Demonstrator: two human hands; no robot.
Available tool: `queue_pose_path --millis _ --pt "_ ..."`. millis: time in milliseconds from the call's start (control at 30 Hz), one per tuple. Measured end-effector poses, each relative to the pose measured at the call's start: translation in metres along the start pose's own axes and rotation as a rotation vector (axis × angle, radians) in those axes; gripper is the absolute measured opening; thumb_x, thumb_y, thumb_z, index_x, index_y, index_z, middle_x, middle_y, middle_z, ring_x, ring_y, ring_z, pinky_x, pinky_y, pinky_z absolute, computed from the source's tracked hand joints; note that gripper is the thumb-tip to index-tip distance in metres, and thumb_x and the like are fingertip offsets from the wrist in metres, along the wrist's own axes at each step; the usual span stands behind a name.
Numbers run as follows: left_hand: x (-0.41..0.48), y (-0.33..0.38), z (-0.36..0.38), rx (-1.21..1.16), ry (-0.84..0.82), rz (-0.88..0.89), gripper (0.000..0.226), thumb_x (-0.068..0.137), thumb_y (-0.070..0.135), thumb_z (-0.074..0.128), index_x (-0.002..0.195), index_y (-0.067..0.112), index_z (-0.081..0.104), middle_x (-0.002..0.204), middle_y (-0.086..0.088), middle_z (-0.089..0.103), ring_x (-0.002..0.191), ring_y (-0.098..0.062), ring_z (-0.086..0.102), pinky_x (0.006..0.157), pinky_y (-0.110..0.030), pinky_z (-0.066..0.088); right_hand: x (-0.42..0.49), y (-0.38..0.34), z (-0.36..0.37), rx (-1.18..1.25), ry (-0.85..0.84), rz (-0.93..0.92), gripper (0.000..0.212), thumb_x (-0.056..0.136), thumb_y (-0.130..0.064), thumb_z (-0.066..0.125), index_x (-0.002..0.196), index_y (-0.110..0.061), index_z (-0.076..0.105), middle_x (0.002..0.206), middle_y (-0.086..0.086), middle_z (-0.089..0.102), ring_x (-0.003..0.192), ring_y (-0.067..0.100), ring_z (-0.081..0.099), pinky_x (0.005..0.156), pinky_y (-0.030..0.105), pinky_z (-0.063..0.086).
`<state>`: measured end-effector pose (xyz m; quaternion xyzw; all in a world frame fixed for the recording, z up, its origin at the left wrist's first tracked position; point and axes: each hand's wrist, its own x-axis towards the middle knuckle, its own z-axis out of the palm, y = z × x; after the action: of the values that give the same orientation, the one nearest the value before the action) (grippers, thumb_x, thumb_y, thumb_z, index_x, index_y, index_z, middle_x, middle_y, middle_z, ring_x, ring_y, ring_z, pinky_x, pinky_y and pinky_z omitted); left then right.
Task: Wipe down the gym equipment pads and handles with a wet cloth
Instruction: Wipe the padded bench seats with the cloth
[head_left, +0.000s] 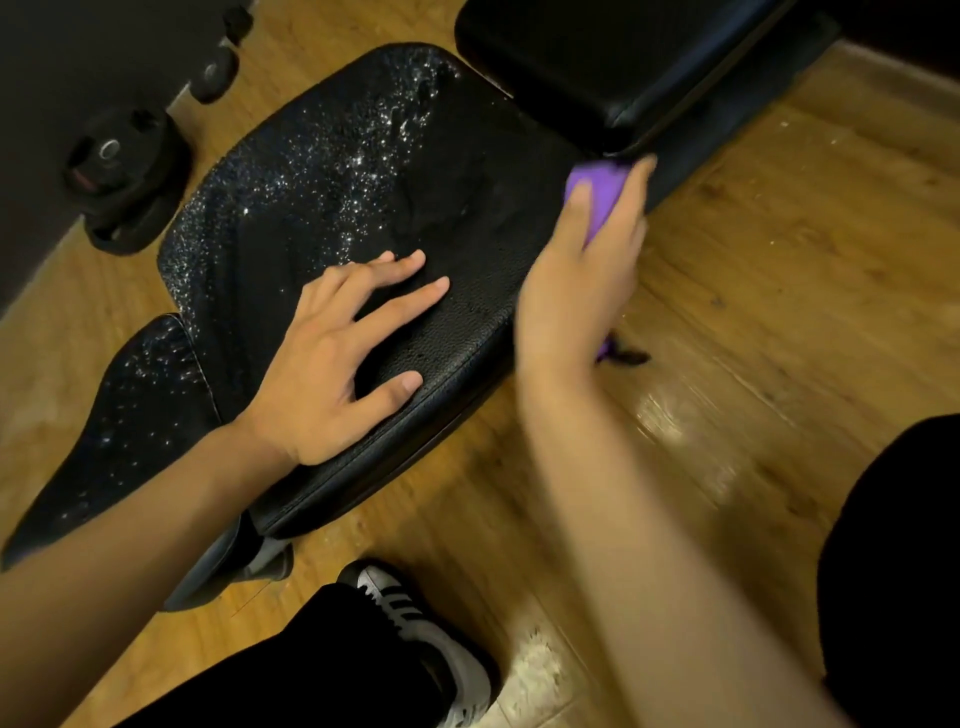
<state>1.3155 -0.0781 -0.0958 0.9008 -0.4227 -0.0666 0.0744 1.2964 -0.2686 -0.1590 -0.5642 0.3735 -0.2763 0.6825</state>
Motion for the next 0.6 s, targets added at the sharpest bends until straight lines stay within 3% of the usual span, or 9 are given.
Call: queue_pose_path --millis 67,133,267,367,467,533,600 --pt "0.001 0.0 -0.001 0.006 -0.002 0.004 0.07 0.099 0.059 0.041 0.156 0.019 0.044 0.163 -0.007 0.037 0.152 -0.03 0.031 0.115 -0.06 0.029 -0.089 0.005 -0.002 0.042 0.005 -0.034 0.061 0.109 -0.024 0.042 0.162 -0.009 0.016 0.169 0.01 0.019 0.154 0.015 0.022 0.119 0.017 0.024" --pt "0.0 0.001 -0.001 0.002 -0.01 0.008 0.07 0.098 0.056 0.042 0.157 0.019 0.043 0.164 -0.007 0.036 0.153 -0.029 0.03 0.117 -0.058 0.028 -0.145 0.007 -0.009 0.075 -0.09 -0.011 0.063 0.108 -0.027 0.038 0.162 -0.013 0.008 0.172 0.005 0.006 0.156 0.007 0.009 0.121 0.015 0.018" --pt "0.0 0.001 -0.001 0.002 -0.013 0.002 0.068 0.097 0.049 0.045 0.157 0.019 0.043 0.165 -0.007 0.035 0.154 -0.028 0.028 0.118 -0.058 0.026 -0.043 0.008 -0.003 0.05 -0.014 0.032 0.06 0.109 -0.026 0.04 0.162 -0.01 0.017 0.168 0.009 0.024 0.152 0.014 0.023 0.11 0.003 0.019" --pt "0.001 0.001 -0.001 -0.004 -0.015 -0.009 0.066 0.097 0.049 0.044 0.157 0.02 0.043 0.164 -0.005 0.036 0.153 -0.027 0.03 0.117 -0.059 0.027 0.033 0.0 0.0 0.052 -0.018 0.097 0.056 0.11 -0.028 0.042 0.162 -0.016 0.025 0.163 0.002 0.037 0.146 0.015 0.037 0.097 0.0 0.024" --pt "0.002 0.003 -0.002 -0.009 -0.001 -0.027 0.065 0.099 0.048 0.043 0.156 0.019 0.045 0.163 -0.004 0.037 0.152 -0.024 0.031 0.118 -0.054 0.028 -0.011 -0.001 -0.001 0.038 0.027 -0.024 0.056 0.109 -0.025 0.042 0.162 -0.017 0.024 0.166 0.006 0.029 0.149 0.017 0.033 0.103 0.005 0.029" --pt "0.001 0.003 -0.001 -0.004 0.001 -0.026 0.065 0.098 0.048 0.043 0.156 0.018 0.045 0.163 -0.005 0.038 0.152 -0.024 0.032 0.118 -0.052 0.028 -0.077 0.003 0.0 0.036 0.021 -0.078 0.057 0.109 -0.019 0.044 0.162 -0.013 0.023 0.17 0.01 0.015 0.155 0.012 0.019 0.114 0.011 0.024" --pt "0.001 0.003 -0.002 0.005 0.003 -0.02 0.065 0.099 0.048 0.043 0.156 0.017 0.044 0.163 -0.006 0.038 0.151 -0.025 0.032 0.118 -0.052 0.028 -0.112 0.002 0.0 0.066 -0.007 -0.066 0.058 0.108 -0.015 0.045 0.162 -0.012 0.023 0.171 0.009 0.006 0.155 0.006 0.011 0.113 0.007 0.018"
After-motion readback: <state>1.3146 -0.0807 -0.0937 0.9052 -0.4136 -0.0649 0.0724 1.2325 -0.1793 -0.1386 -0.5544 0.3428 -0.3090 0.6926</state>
